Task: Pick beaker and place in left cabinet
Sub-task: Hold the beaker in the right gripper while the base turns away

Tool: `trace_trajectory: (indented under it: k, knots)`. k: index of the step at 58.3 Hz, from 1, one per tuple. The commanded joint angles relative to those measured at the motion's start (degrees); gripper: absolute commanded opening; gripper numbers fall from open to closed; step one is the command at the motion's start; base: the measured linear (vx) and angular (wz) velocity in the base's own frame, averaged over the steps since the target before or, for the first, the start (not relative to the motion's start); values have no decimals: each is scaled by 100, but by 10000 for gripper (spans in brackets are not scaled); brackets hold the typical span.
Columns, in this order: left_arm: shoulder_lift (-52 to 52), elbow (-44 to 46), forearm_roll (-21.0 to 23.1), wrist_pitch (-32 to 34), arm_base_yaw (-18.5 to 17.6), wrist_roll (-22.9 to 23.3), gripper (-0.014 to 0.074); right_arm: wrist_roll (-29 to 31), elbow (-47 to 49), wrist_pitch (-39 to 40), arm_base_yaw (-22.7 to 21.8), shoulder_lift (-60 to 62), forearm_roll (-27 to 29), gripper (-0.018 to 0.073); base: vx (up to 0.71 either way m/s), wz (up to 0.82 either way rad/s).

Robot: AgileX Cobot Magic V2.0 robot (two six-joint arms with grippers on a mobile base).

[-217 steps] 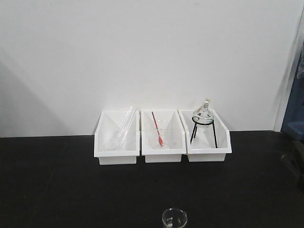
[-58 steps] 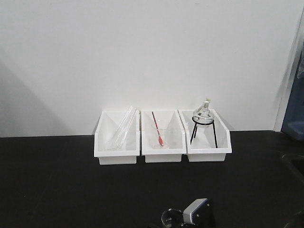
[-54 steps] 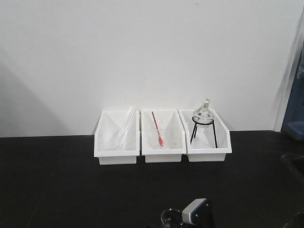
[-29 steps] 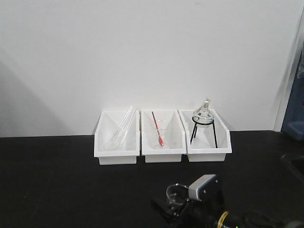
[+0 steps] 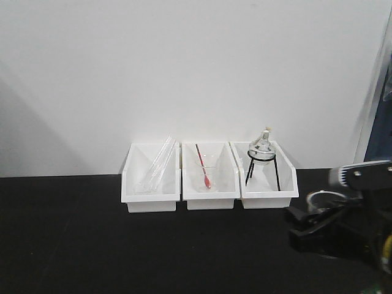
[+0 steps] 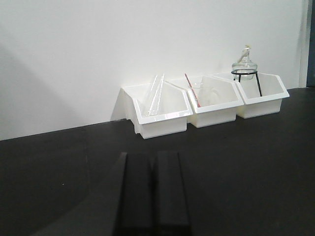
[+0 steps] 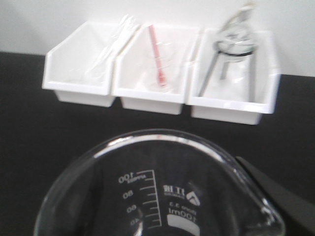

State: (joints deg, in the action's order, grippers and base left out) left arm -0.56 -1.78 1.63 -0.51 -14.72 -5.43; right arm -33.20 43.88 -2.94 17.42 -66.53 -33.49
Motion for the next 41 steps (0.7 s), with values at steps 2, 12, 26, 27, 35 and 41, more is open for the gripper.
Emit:
trace_trajectory:
  k: [2, 12, 26, 27, 35, 41]
  knots:
    - [-111, -94, 47, 481, -22, 19, 1, 285, -164, -180, 1, 972, 10, -6, 0, 0]
    - [-111, -94, 47, 481, -22, 19, 1, 284, -812, -600, 1, 2161, 18, -6, 0, 0]
    - [-111, -94, 47, 481, -22, 19, 1, 311, -1011, -1043, 1, 3123, -296, -6, 0, 0]
    - [-111, -94, 47, 481, -22, 19, 1, 311, -1004, -1073, 1, 3167, -296, -6, 0, 0]
    - [-111, -94, 47, 481, -22, 19, 1, 311, -1004, -1122, 1, 3367, -290, -6, 0, 0]
    - [-111, -94, 47, 481, -22, 19, 1, 311, -1004, -1116, 1, 3379, -290, -6, 0, 0]
